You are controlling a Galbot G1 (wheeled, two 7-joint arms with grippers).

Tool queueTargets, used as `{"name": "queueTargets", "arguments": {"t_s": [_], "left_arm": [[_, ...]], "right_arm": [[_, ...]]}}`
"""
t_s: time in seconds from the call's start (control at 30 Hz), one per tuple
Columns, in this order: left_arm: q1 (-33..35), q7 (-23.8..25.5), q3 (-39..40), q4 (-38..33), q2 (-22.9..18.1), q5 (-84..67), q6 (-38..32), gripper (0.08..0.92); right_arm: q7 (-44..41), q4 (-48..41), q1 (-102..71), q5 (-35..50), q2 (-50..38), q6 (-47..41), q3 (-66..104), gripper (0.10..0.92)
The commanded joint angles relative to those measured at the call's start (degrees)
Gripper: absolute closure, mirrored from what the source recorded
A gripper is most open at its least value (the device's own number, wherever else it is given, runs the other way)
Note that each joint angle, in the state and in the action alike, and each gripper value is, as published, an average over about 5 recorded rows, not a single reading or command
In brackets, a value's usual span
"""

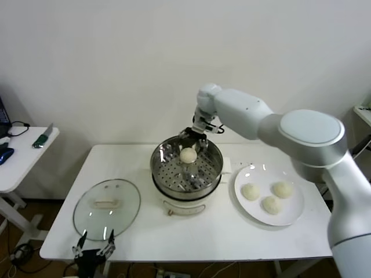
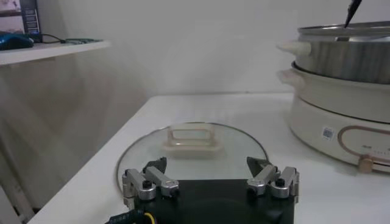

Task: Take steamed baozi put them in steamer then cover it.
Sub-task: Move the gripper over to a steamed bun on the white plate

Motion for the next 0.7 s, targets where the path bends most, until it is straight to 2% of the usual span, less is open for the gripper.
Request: {"name": "queueTargets", "arguments": {"t_s": [0.03,0.13,0.23,0.43,0.7], "left_arm": [[0.1,0.0,-0.1,-0.1,0.1,0.0,0.1,0.177],[0.2,0.0,-0.2,-0.1,0.2,0.0,0.1,0.177],[0.0,0.0,-0.2,0.0,0.3,0.0,0.1,0.177],[-0.6,0.1,-0.2,0.1,0.4,0.0,0.3,0.177],[-1.7,0.6,-0.1,0.2,0.4,0.1,0.2,0.177]], "right_arm": [[-6.0,9.0,13.4,21.6,-8.5,-8.9,-11.3,0.202],[-7.6,13.6,17.3,28.4,-14.5,-18.0,-16.2,0.203],[-7.7,19.7,20.5,31.0,-21.6,-26.5,-19.3,0.203],[-5.1,29.3,22.7,29.5,-31.9,-36.3,-23.1,0.203],[0.9,38.0,18.8,28.4,-40.3,-47.1,-24.5,0.203]]}}
